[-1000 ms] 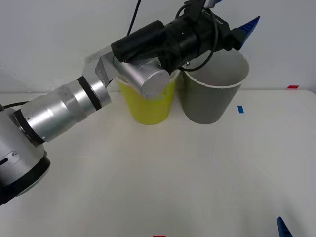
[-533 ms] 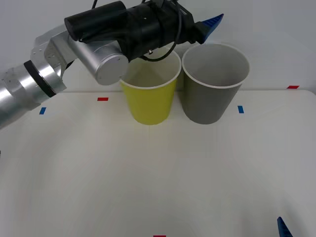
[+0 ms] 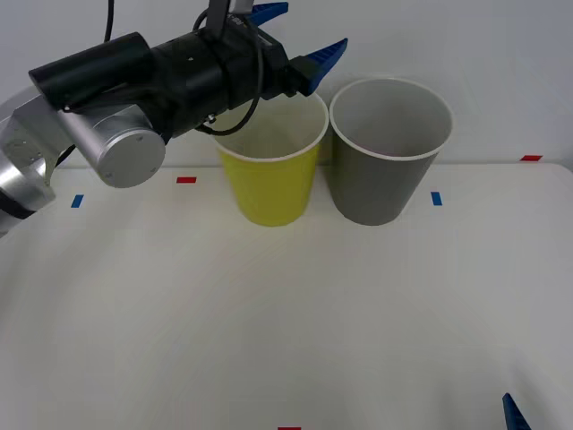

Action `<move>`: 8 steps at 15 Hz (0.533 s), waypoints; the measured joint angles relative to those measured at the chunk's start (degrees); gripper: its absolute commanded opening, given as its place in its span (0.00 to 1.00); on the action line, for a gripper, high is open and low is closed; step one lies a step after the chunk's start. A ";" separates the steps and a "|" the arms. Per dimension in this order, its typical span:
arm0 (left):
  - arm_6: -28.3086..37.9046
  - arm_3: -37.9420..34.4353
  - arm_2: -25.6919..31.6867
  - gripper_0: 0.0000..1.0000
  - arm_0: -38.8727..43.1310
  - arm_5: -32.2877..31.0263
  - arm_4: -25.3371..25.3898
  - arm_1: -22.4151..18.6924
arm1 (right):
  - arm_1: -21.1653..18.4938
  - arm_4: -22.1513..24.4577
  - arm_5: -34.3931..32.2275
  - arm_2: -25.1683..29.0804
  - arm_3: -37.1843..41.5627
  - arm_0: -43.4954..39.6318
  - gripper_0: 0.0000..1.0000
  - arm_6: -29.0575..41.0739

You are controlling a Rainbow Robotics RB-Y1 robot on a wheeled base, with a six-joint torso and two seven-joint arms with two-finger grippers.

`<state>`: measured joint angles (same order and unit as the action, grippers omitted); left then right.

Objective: Put cans in the gray bin and PET bottles in the light green bin.

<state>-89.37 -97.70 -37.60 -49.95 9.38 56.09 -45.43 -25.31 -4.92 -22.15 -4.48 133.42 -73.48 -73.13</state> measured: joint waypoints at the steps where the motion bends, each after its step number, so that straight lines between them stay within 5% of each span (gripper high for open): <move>1: -0.20 -3.21 3.22 1.00 3.12 2.91 -0.19 -0.54 | 0.00 0.00 0.00 0.00 0.01 0.00 1.00 0.00; 8: -2.62 -20.99 20.72 1.00 27.53 10.35 -2.58 -1.35 | 0.00 0.00 0.00 0.00 0.00 0.00 1.00 0.00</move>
<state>-91.99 -118.69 -16.88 -22.42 19.73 53.50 -46.78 -25.31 -4.92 -22.15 -4.48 133.42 -73.48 -73.13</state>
